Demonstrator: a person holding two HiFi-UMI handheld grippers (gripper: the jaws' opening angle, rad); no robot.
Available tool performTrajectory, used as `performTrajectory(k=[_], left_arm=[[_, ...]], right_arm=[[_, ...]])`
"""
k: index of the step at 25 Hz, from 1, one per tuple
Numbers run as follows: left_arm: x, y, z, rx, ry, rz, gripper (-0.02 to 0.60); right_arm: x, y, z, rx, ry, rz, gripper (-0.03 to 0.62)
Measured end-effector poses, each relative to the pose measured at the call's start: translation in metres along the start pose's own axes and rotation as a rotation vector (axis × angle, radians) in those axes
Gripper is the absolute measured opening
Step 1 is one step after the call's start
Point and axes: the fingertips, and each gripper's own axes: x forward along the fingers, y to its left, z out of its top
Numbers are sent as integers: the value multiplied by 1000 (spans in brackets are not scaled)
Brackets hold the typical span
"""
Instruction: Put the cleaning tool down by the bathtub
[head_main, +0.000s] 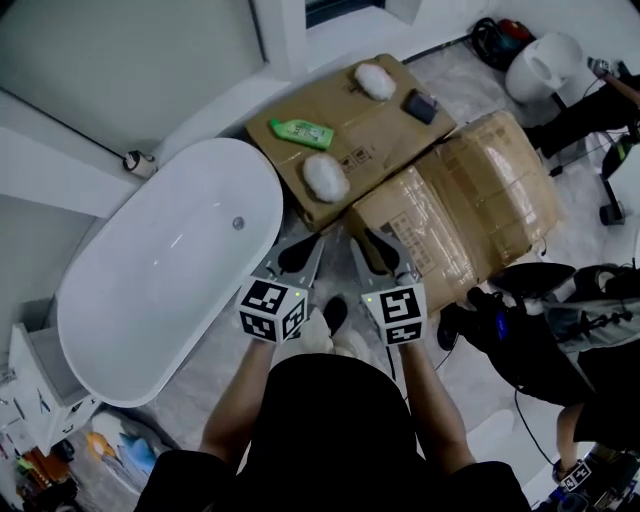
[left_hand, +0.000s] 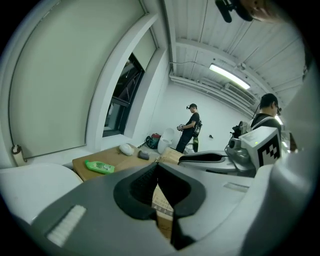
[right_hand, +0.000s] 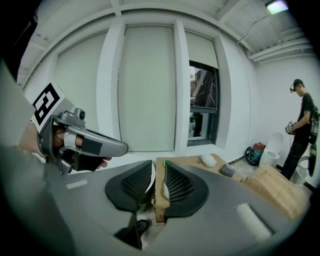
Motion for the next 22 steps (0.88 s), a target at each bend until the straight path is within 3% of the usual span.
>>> performTrajectory(k=[8, 22], left_arm=[[-25, -24, 24, 61, -56, 16, -2], [-50, -37, 69, 103, -162, 4, -2]], right_arm=[[-34, 9, 26, 9, -93, 9, 80], [-67, 6, 68, 39, -200, -15, 51]])
